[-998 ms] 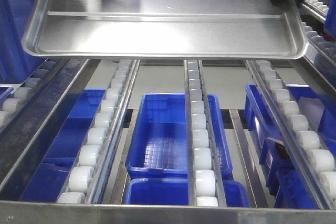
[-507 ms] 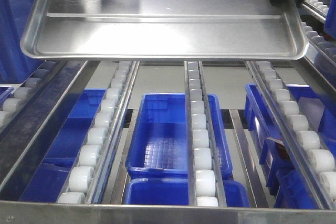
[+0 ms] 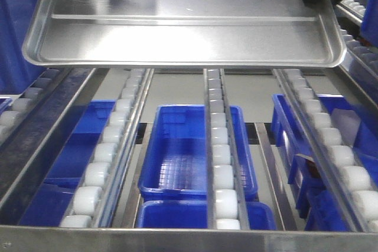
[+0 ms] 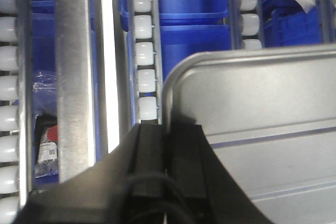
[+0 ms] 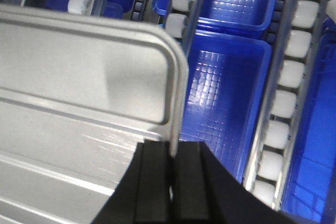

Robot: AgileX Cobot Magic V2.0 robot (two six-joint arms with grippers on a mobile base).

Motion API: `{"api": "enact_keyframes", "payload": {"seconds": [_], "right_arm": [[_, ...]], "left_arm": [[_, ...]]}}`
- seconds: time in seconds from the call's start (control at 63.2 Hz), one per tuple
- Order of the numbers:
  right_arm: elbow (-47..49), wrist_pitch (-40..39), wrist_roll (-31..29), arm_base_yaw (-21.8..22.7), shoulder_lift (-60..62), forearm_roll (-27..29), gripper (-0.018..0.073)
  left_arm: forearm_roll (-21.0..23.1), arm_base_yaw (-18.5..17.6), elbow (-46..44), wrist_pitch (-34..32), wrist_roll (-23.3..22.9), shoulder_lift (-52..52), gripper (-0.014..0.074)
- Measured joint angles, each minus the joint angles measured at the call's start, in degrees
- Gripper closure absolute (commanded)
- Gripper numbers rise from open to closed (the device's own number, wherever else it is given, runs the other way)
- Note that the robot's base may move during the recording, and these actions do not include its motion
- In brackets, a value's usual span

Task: Grab silver tray and stack on right shelf
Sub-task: 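Lift the silver tray up off the rack with both grippers, then drive the base to the other shelf holding the tray aloft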

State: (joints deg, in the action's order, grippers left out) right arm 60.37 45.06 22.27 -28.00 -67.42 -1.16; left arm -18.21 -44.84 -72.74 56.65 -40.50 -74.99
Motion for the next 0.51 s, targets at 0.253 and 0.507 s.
{"api": "enact_keyframes", "payload": {"seconds": [0.253, 0.507], "right_arm": [[0.0, 0.0, 0.0, 0.0, 0.0, 0.0, 0.0503], [0.0, 0.0, 0.0, 0.0, 0.0, 0.0, 0.0503]], "left_arm": [[0.0, 0.0, 0.0, 0.0, 0.0, 0.0, 0.0697], [0.0, 0.0, 0.0, 0.1, 0.0, 0.0, 0.0697]]}}
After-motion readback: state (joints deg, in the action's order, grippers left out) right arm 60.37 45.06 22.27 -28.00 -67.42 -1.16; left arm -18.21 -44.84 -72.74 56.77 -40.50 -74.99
